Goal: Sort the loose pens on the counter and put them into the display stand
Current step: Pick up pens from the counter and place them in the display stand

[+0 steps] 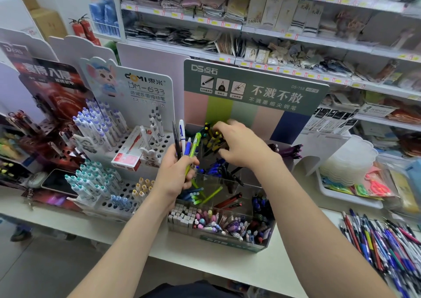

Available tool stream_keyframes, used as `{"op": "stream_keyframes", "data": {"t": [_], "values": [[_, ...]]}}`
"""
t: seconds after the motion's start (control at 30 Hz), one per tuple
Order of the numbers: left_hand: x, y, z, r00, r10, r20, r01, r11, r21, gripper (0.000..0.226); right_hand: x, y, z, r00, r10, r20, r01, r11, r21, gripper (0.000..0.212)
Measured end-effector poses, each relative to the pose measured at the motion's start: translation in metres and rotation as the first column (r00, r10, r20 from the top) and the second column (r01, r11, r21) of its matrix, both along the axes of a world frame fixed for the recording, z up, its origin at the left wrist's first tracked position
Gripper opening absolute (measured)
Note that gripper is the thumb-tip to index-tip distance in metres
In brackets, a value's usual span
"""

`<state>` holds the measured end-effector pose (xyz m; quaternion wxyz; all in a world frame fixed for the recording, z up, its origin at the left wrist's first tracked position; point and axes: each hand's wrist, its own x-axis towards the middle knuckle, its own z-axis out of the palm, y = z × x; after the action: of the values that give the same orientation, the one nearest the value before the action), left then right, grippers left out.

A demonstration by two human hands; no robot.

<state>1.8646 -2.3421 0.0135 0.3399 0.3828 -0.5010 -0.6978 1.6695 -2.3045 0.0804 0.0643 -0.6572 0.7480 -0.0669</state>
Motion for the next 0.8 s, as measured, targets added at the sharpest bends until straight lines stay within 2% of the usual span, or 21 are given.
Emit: {"op": "stream_keyframes", "data": {"t": [0.07, 0.17, 0.2, 0.33, 0.4, 0.47, 0.5, 0.57, 0.67, 0.73, 0.8], "values": [[0.0, 0.001, 0.0, 1.0, 0.007, -0.005, -0.007, 1.0, 0.003, 0.021, 0.001, -0.008, -0.004, 1.0, -0.003, 0.008, 0.004, 0.998, -0.067, 0.044], [0.002, 0.001, -0.001, 1.0, 0.015, -0.007, -0.015, 1.0, 0.0, 0.019, 0.005, -0.014, -0.005, 0.987, 0.011, 0.159, 0.017, 0.984, -0.177, 0.045], [0.003, 0.002, 0.0, 1.0, 0.017, -0.006, -0.017, 1.0, 0.001, 0.019, 0.003, -0.015, -0.006, 0.986, -0.014, 0.165, 0.049, 0.975, -0.215, 0.046], [0.006, 0.006, 0.002, 1.0, 0.003, -0.029, -0.002, 1.0, 0.004, 0.009, 0.002, -0.007, -0.015, 0.994, -0.103, 0.038, 0.11, 0.954, -0.28, 0.05], [0.009, 0.009, 0.002, 0.999, -0.021, -0.047, 0.021, 1.0, 0.008, 0.018, 0.012, 0.001, -0.017, 0.995, -0.1, 0.022, 0.099, 0.884, -0.457, 0.044], [0.01, 0.011, 0.002, 0.998, -0.037, -0.049, 0.037, 0.999, -0.003, 0.024, 0.031, 0.013, -0.017, 0.974, -0.081, 0.212, 0.194, 0.785, -0.589, 0.03], [0.011, 0.012, 0.003, 0.998, -0.047, -0.043, 0.047, 0.999, -0.018, 0.025, 0.042, 0.019, -0.018, 0.943, -0.083, 0.321, 0.264, 0.773, -0.576, 0.027], [0.012, 0.015, 0.004, 0.996, -0.081, -0.029, 0.08, 0.995, -0.053, 0.026, 0.06, 0.029, -0.021, 0.872, -0.139, 0.47, 0.364, 0.825, -0.432, 0.029], [0.014, 0.017, 0.001, 0.99, -0.136, 0.024, 0.138, 0.986, -0.089, 0.025, 0.071, 0.042, -0.035, 0.709, -0.156, 0.688, 0.386, 0.902, -0.194, 0.033], [0.017, 0.02, -0.005, 0.982, -0.155, 0.105, 0.166, 0.979, -0.115, 0.024, 0.076, 0.049, -0.044, 0.592, -0.134, 0.795, 0.465, 0.862, -0.201, 0.031], [0.022, 0.023, -0.014, 0.973, -0.139, 0.183, 0.167, 0.974, -0.15, 0.024, 0.08, 0.055, -0.05, 0.501, -0.089, 0.861, 0.617, 0.734, -0.283, 0.023]]}}
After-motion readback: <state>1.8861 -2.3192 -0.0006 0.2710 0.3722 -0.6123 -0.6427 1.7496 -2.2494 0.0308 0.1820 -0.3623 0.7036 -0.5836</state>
